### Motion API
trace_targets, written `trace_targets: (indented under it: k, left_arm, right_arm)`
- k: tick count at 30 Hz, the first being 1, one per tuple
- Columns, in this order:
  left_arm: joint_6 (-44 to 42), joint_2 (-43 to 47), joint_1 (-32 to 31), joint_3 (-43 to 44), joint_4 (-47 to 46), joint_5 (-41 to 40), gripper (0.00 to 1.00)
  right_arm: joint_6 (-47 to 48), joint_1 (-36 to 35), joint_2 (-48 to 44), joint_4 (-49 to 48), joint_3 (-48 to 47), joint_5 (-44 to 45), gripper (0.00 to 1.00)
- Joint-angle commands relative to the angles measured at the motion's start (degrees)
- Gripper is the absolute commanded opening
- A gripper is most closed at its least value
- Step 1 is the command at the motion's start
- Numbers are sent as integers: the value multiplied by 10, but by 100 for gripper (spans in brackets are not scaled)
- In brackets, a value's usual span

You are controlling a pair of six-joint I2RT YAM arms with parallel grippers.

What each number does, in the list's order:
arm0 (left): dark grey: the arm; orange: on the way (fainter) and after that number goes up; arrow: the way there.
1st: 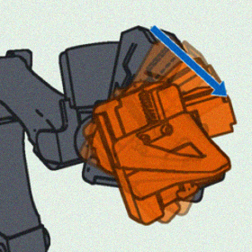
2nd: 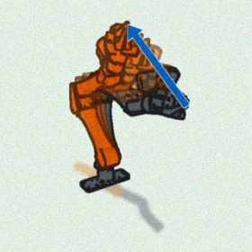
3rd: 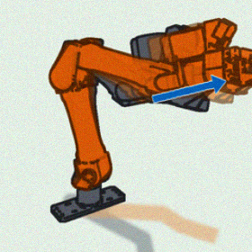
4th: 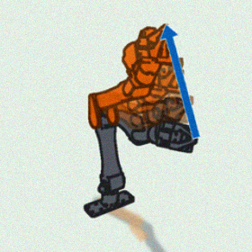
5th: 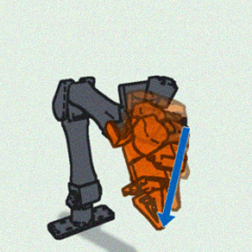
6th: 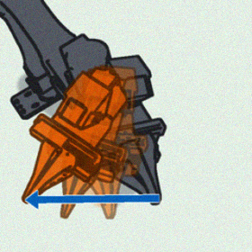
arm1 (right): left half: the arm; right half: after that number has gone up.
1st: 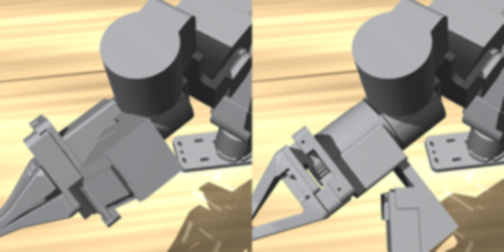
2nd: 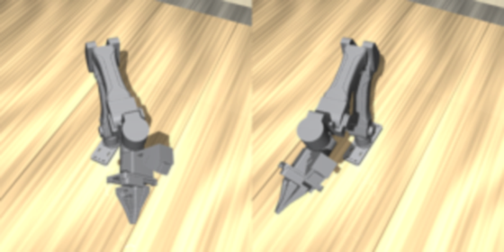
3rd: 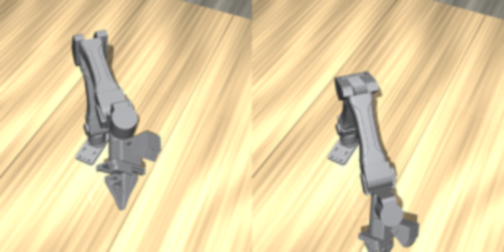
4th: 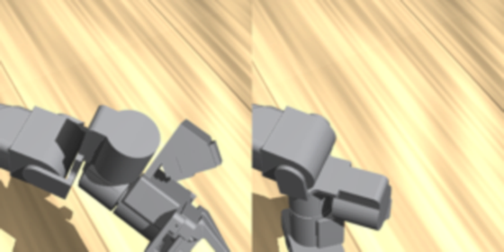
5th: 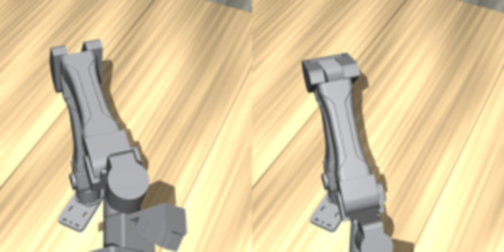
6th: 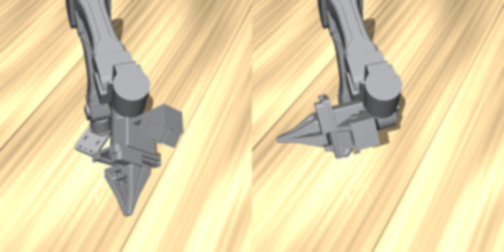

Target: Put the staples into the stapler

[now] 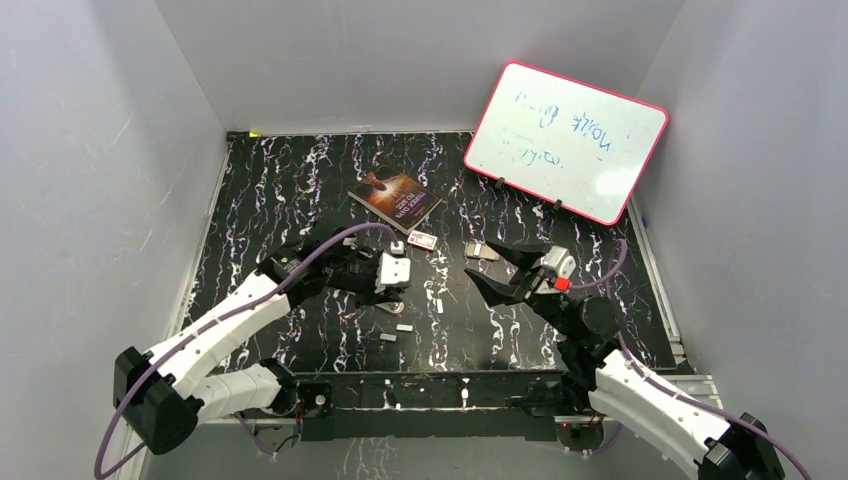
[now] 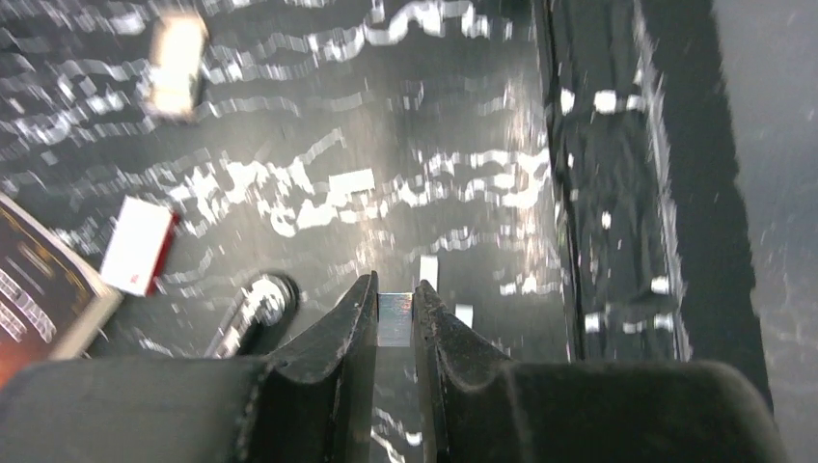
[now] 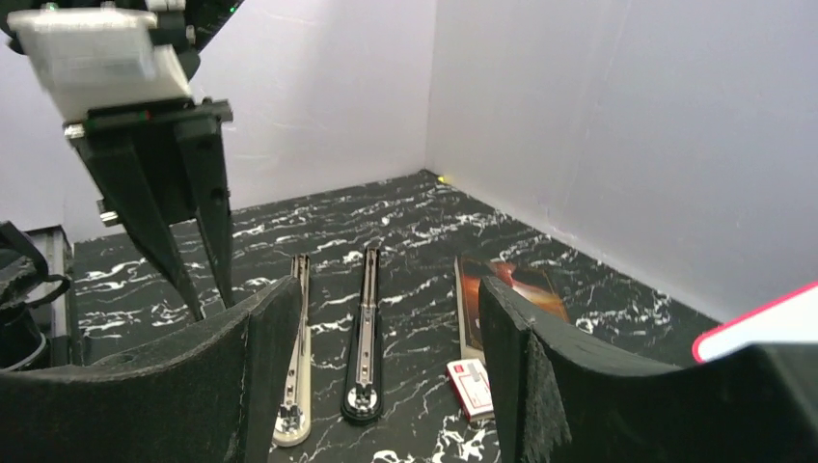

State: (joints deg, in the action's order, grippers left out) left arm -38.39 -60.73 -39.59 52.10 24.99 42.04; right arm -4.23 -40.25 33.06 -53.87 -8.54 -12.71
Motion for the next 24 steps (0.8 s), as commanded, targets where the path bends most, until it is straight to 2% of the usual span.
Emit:
trace_targets:
  k: [1,5,8,18,24]
  left_arm:
    - [-118,-34,-7,24,179,-106,0]
    - [-130,-66,-18,6,194,-194,0]
    - [-131,-103,-24,4,196,-227,0]
    - [-122,-230,-44,-6,174,-258,0]
    - [-121,-254,-46,-16,157,-265,0]
  right_arm:
    - [2,0,16,2,-10,27,75]
    - [-1,0,33,-4,-16,14,75]
    - [-2,-1,40,-5,-17,11,75]
    - [-6,-1,41,3,-20,-5,75]
    - [-13,-1,27,14,-10,2,75]
